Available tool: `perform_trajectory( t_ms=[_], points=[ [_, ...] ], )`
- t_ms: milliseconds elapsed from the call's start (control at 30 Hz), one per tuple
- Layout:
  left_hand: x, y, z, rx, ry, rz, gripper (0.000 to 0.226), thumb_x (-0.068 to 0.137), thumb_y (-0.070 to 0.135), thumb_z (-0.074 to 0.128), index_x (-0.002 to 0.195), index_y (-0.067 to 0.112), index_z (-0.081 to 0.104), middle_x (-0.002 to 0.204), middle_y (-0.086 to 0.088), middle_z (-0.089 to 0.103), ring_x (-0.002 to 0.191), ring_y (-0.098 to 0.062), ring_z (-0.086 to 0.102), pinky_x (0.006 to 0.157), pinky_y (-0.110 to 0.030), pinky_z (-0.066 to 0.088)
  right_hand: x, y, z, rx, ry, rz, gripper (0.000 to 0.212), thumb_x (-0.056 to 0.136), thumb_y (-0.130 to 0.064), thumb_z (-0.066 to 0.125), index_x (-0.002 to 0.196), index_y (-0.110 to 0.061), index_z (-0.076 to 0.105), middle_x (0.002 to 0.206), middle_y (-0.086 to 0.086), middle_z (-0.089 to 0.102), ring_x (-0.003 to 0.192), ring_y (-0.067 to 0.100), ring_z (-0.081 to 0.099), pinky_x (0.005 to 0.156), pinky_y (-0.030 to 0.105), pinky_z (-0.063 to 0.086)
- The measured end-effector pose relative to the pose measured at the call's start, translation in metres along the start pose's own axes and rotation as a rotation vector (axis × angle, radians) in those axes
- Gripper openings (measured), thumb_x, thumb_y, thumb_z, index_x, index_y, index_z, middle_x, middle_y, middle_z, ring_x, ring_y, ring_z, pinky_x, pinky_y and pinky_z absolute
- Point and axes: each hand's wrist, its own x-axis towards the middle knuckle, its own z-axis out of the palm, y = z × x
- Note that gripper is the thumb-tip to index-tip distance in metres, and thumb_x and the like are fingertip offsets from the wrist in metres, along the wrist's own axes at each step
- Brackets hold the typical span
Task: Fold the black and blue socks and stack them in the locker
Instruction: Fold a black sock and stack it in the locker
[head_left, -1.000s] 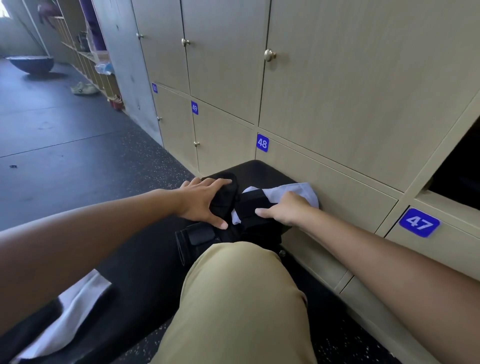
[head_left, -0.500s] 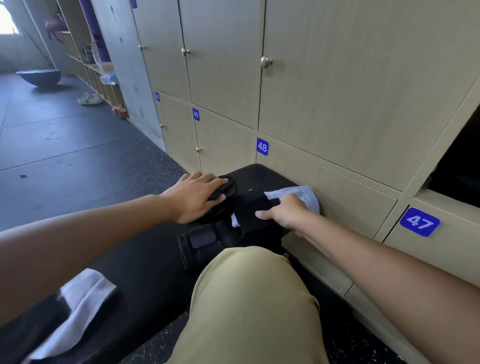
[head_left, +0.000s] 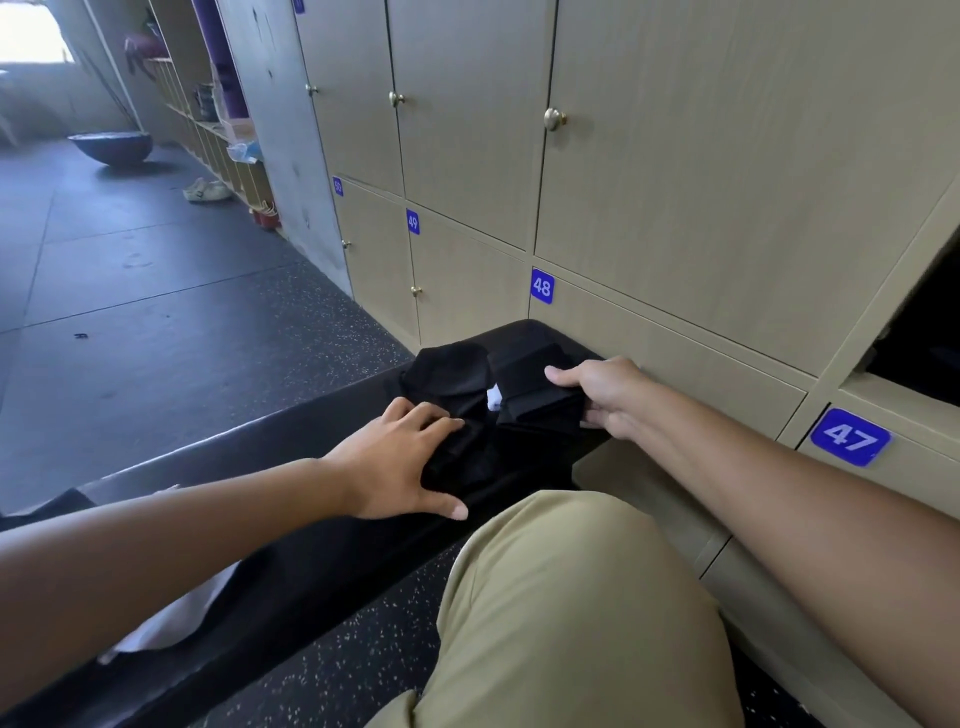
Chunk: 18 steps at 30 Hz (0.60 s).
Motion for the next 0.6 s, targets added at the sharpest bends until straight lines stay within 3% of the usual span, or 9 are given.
perform_trajectory(
  t_ms=[100,200,300,400,467,533,600],
  points=[
    [0.001,0.003,-0.001,0.013,0.027,-0.016,0.098,0.083,0.079,0.055,0.16,0.026,0.025,0.157,0.01,0.034,0.139,-0.019,0.032,0.113,-0.034,0.038,-0.006,-0.006,-0.008,0.095,-0.023,-0.006,0.036,0.086,-0.015,0.079,0.117,-0.006,0.063,0.107,0.012,0.074,0.091,0.025,0.073,0.059,0.033,0.057],
    [0.002,0.004,-0.004,0.034,0.076,0.013,0.073,0.093,0.051,0.057,0.156,0.024,0.033,0.153,0.006,0.044,0.136,-0.02,0.041,0.113,-0.032,0.038,-0.01,-0.01,-0.013,0.158,-0.057,-0.026,0.014,0.09,-0.012,0.074,0.1,-0.007,0.066,0.103,0.012,0.073,0.086,0.023,0.072,0.06,0.032,0.057],
    [0.003,0.002,-0.01,-0.068,0.113,-0.019,0.052,0.098,0.035,0.056,0.148,0.022,0.047,0.143,0.004,0.057,0.131,-0.021,0.051,0.11,-0.032,0.04,-0.012,-0.013,-0.017,0.183,-0.099,-0.065,0.011,0.093,-0.01,0.071,0.101,-0.005,0.065,0.102,0.012,0.072,0.088,0.024,0.071,0.065,0.032,0.057],
    [0.006,0.001,-0.025,-0.351,0.194,-0.15,0.018,0.102,0.032,0.055,0.114,0.023,0.064,0.104,0.003,0.07,0.101,-0.023,0.066,0.083,-0.032,0.049,-0.01,-0.014,-0.02,0.17,-0.147,-0.113,0.01,0.096,-0.01,0.067,0.104,-0.006,0.064,0.104,0.012,0.072,0.093,0.024,0.07,0.075,0.035,0.058],
    [0.008,0.001,-0.041,-0.536,0.25,-0.223,0.016,0.103,0.031,0.055,0.091,0.024,0.062,0.085,0.005,0.068,0.082,-0.018,0.065,0.069,-0.029,0.047,-0.008,-0.015,-0.02,0.166,-0.175,-0.16,0.009,0.096,-0.009,0.066,0.105,-0.009,0.062,0.105,0.01,0.072,0.096,0.023,0.07,0.081,0.036,0.058],
    [0.011,-0.003,-0.056,-0.637,0.299,-0.267,0.019,0.104,0.03,0.055,0.09,0.023,0.065,0.085,0.004,0.07,0.081,-0.014,0.065,0.07,-0.028,0.05,-0.007,-0.018,-0.019,0.127,-0.151,-0.219,0.013,0.095,-0.009,0.068,0.105,-0.014,0.061,0.104,0.007,0.072,0.097,0.022,0.07,0.081,0.036,0.058],
    [0.015,-0.012,-0.069,-0.752,0.339,-0.319,0.02,0.103,0.034,0.057,0.102,0.018,0.069,0.095,-0.002,0.074,0.09,-0.019,0.07,0.085,-0.037,0.057,-0.005,-0.022,-0.016,0.083,-0.101,-0.278,0.019,0.093,-0.01,0.071,0.107,-0.016,0.06,0.104,0.005,0.073,0.099,0.023,0.071,0.085,0.039,0.058]
  ],
)
